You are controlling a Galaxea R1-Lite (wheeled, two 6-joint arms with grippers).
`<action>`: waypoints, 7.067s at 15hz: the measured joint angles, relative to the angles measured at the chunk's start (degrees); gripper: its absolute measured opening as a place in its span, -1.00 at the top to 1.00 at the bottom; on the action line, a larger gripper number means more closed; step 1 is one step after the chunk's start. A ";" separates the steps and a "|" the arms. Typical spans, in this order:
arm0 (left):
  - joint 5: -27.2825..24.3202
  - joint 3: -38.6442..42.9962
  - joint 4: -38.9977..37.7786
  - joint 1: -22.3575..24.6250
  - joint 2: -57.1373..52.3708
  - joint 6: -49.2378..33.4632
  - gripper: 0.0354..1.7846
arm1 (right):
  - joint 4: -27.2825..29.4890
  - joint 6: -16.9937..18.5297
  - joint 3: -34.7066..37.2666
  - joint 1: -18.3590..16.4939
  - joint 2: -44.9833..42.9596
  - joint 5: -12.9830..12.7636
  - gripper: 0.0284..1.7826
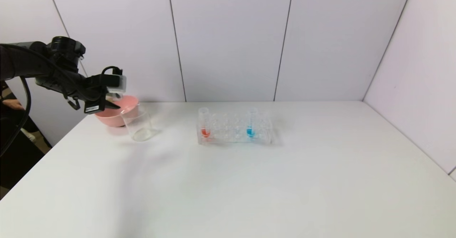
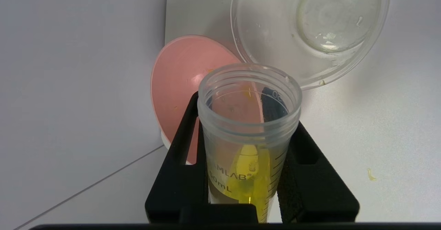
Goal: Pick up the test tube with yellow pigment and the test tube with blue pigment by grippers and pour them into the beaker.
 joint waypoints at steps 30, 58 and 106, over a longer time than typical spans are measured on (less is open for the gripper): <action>7.51 -0.06 7.61 -1.57 -1.22 -0.34 0.42 | 0.00 0.09 0.00 -0.02 0.00 0.00 -0.92; 15.21 -0.09 10.06 -3.21 -1.19 -7.75 0.42 | -0.05 0.02 0.00 0.07 0.00 0.00 -0.92; 24.49 -0.44 12.09 -6.51 -0.20 -15.49 0.42 | -0.09 -0.06 0.00 0.10 0.02 0.00 -0.92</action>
